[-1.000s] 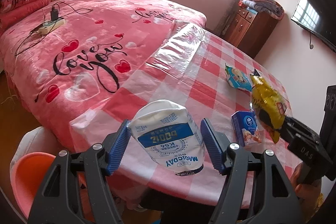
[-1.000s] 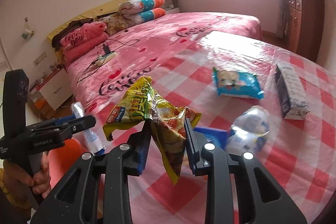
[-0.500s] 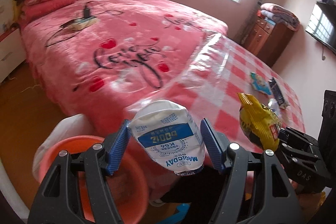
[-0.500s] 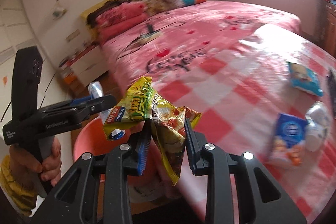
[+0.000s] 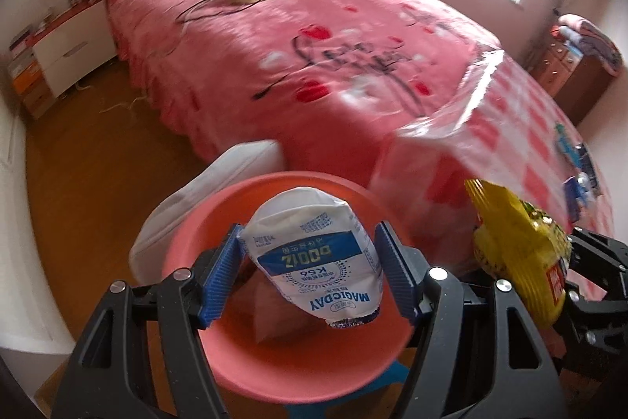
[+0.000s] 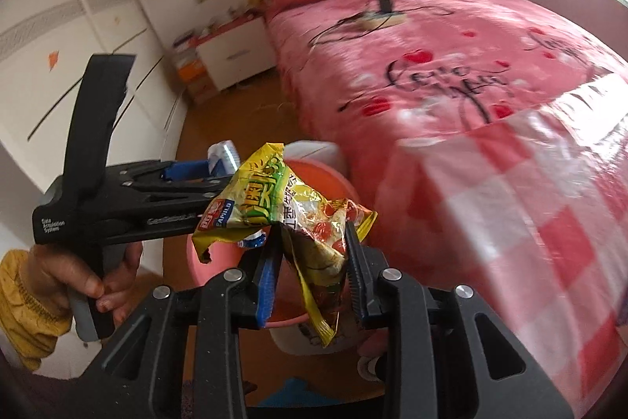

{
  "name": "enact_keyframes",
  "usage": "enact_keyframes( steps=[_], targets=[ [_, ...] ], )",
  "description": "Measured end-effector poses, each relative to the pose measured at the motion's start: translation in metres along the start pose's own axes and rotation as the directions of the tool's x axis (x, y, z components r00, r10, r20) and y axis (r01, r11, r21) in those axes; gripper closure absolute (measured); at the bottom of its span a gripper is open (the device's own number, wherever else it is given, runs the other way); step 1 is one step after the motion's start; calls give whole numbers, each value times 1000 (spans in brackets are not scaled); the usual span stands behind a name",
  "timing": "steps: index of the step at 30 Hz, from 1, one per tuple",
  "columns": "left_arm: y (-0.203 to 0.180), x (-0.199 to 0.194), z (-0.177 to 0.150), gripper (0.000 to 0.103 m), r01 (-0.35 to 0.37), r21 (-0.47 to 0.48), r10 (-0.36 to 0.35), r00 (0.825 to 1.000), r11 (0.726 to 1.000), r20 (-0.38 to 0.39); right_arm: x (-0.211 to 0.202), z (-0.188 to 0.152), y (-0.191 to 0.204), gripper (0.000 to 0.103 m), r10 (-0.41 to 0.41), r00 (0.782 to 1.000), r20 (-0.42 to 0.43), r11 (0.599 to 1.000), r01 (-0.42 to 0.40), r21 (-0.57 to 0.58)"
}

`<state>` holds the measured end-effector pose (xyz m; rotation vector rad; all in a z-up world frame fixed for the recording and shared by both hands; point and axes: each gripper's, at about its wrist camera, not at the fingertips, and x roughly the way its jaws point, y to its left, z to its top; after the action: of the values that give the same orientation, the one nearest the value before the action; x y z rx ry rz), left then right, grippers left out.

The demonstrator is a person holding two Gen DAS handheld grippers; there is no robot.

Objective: Collect trash
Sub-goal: 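Open both tools over the orange bucket to drop the wrappers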

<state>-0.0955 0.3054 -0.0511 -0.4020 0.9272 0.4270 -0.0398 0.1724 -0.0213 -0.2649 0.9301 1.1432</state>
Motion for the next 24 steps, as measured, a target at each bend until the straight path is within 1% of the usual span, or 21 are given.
enact_keyframes(
  steps=[2, 4, 6, 7, 8, 10, 12, 13, 16, 19, 24],
  targets=[
    [12, 7, -6, 35, -20, -17, 20, 1000, 1000, -20, 13, -3, 8, 71, 11, 1000, -26, 1000, -11, -14],
    [19, 15, -11, 34, -36, -26, 35, 999, 999, -42, 23, -5, 11, 69, 21, 998, -55, 1000, -22, -16],
    [25, 24, -16, 34, -51, -31, 49, 996, 998, -69, 32, -9, 10, 57, 12, 997, -77, 1000, -12, -5],
    [28, 28, -18, 34, -63, -33, 60, 995, 997, -84, 34, -11, 8, 44, 15, 997, -79, 1000, -14, 9],
    [29, 31, -20, 32, -74, -33, 70, 993, 997, -94, 33, -14, 4, 32, 24, 997, -76, 999, -22, 31],
    [30, 36, -21, 28, -93, -27, 90, 990, 995, -109, 26, -19, -7, 27, 45, 997, -58, 995, -39, 89],
    [26, 36, -20, 24, -109, -15, 107, 989, 994, -105, 17, -19, -17, 24, 35, 999, -29, 993, -31, 114],
    [24, 36, -19, 23, -114, -10, 112, 989, 993, -101, 13, -19, -21, 20, 22, 1000, -16, 992, -20, 123],
    [13, 34, -13, 19, -137, 26, 138, 987, 990, -76, -3, -19, -34, 17, 3, 1000, 29, 987, -8, 163],
    [-4, 31, -7, 18, -155, 67, 158, 986, 986, -47, -18, -21, -43, 13, -40, 997, 67, 983, 27, 180],
    [-31, 28, 0, 16, -164, 120, 168, 986, 979, -17, -38, -26, -52, 12, -78, 989, 123, 979, 53, 196]
  ],
)
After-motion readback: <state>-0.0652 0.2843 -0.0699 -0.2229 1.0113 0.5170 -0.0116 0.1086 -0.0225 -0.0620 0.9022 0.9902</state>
